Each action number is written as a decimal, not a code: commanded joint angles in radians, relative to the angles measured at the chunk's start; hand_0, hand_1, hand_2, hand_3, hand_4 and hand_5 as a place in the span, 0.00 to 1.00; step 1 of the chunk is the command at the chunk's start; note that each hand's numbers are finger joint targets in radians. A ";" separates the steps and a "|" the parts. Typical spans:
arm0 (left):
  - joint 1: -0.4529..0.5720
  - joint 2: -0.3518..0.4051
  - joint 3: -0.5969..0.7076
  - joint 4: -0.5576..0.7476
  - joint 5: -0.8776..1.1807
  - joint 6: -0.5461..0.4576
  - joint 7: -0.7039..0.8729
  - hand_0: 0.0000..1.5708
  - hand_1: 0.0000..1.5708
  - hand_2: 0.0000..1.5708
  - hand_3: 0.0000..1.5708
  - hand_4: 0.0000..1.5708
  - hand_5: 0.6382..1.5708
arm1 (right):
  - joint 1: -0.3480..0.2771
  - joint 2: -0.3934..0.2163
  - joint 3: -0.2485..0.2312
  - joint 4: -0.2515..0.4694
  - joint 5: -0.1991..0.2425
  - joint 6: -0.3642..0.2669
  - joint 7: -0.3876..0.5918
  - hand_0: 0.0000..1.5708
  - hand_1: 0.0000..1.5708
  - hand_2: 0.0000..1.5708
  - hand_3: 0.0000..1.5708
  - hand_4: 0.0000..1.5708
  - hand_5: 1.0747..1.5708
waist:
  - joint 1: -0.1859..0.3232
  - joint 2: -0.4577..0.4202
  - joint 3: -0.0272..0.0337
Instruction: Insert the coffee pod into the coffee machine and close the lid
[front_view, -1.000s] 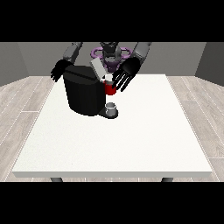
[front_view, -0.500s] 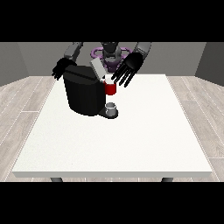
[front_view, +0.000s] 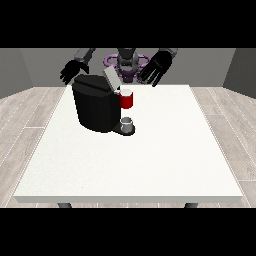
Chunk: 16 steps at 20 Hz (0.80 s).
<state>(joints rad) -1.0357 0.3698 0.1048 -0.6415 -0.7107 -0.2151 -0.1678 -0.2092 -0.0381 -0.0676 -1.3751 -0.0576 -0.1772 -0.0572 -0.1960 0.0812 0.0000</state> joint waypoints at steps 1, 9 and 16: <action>0.064 -0.062 0.112 -0.001 0.128 0.009 -0.001 0.00 0.00 0.00 0.00 0.00 1.00 | 0.062 0.004 -0.008 -0.009 -0.014 0.001 0.008 0.00 0.00 0.00 0.00 0.25 1.00 | 0.042 -0.098 -0.0009; 0.247 -0.222 0.228 -0.024 0.329 -0.031 -0.087 0.00 0.00 0.00 0.00 0.00 1.00 | 0.104 -0.100 -0.045 -0.006 -0.036 0.100 -0.023 0.00 0.00 0.00 0.00 0.22 1.00 | 0.183 -0.244 -0.0002; 0.361 -0.234 0.295 -0.035 0.428 -0.056 -0.078 0.00 0.00 0.00 0.00 0.14 1.00 | 0.050 -0.129 0.017 -0.132 -0.024 0.145 0.087 0.00 0.00 0.00 0.00 0.03 1.00 | 0.207 -0.315 -0.0005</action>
<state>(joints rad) -0.7359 0.1450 0.3647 -0.6633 -0.3399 -0.2496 -0.2386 -0.1457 -0.1438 -0.0601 -1.4625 -0.0810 -0.0558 0.0012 -0.0105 -0.2021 -0.0006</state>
